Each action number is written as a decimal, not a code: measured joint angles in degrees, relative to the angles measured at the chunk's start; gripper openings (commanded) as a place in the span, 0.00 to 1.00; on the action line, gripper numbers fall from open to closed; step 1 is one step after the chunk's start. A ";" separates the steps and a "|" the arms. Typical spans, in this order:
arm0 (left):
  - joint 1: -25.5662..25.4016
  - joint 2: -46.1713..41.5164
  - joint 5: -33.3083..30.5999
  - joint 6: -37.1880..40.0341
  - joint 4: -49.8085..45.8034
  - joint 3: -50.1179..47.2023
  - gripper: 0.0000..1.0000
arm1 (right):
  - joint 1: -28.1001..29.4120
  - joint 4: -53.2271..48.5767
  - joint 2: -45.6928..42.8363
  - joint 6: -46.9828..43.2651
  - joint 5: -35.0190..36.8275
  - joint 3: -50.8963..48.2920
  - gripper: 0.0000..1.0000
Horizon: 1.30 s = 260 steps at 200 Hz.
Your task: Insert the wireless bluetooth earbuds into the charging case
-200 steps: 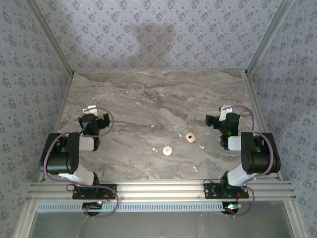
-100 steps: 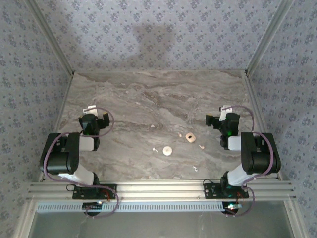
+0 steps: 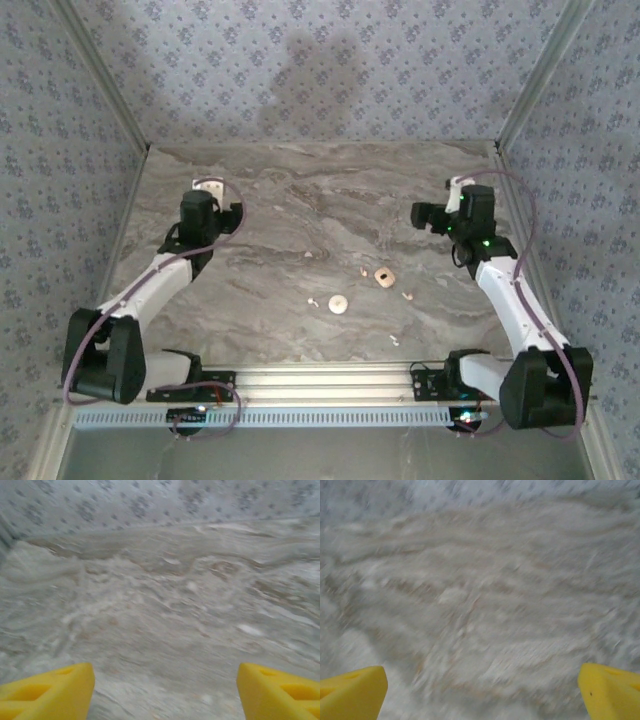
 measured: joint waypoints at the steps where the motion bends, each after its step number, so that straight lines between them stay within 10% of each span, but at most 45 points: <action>1: -0.11 -0.11 0.09 -0.22 -0.31 0.04 0.75 | 0.31 -0.48 -0.04 0.11 0.15 0.13 1.00; 74: -3.21 -9.97 6.38 -18.16 -23.56 -0.39 0.73 | 27.74 -31.32 8.81 13.31 2.27 9.51 0.99; 103: -3.21 -10.97 6.84 -21.73 -27.50 -2.82 0.73 | 34.84 -34.82 16.17 15.06 0.52 12.52 0.83; 260: -3.21 -15.74 7.58 -26.84 -30.75 -4.81 0.75 | 43.10 -34.93 42.82 24.26 -2.75 25.00 0.75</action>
